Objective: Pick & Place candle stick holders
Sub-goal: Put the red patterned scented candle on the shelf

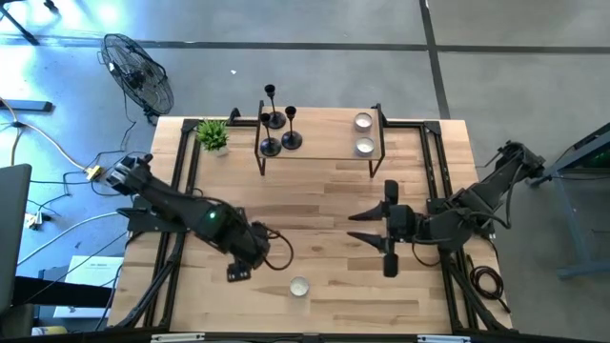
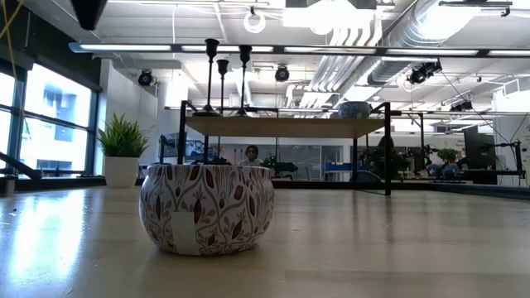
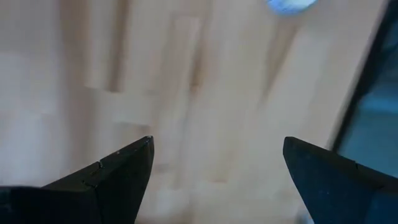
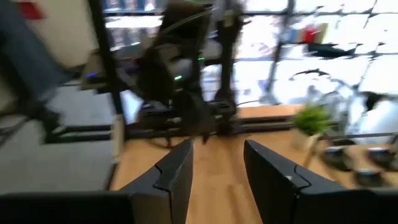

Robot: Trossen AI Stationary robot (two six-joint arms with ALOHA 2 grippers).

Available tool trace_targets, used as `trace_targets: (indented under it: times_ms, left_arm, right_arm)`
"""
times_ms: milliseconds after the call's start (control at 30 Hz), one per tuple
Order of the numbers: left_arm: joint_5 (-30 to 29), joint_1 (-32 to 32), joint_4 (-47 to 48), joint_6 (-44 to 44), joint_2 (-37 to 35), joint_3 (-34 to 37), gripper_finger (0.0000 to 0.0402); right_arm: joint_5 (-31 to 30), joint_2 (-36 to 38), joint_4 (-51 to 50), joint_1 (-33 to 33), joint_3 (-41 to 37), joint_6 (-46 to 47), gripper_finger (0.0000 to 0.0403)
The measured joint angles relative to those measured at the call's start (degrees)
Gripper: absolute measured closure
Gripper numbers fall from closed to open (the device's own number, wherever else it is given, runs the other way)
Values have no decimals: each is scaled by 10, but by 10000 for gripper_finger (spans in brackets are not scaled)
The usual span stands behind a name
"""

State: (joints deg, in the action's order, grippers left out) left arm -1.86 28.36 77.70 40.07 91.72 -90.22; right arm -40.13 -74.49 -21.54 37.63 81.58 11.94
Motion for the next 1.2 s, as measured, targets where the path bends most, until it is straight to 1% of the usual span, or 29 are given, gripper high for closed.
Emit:
trace_targets:
  times_ms: [67, 133, 200, 300, 400, 600, 733, 933, 1100, 1200]
  left_arm:
    - [18, 3, -43, 50, 0, 13, 50]
    - [24, 4, -92, 97, 0, 25, 50]
    - [23, 6, -139, 134, 0, 34, 50]
    - [0, 13, -215, 145, 0, 46, 50]
    - [-34, 27, -261, 142, 0, 50, 50]
    - [-91, 47, -266, 138, 0, 50, 50]
    - [-121, 56, -268, 148, 0, 50, 50]
    - [-129, 54, -269, 153, 5, 50, 50]
    - [-129, 54, -266, 153, 4, 50, 50]
    - [-129, 54, -266, 141, 4, 50, 50]
  right_arm:
    - [37, 10, -16, 6, 0, 12, 265]
    - [69, 20, -34, 17, 0, 20, 265]
    - [88, 32, -51, 28, 0, 20, 265]
    - [85, 52, -79, 47, 0, 23, 265]
    - [85, 70, -96, 64, 0, 32, 265]
    - [123, 90, -95, 88, 0, 35, 265]
    - [106, 90, -96, 87, 0, 33, 265]
    - [63, 89, -95, 87, 0, 49, 265]
    - [46, 89, -95, 87, 0, 43, 265]
    - [16, 89, -95, 87, 0, 48, 265]
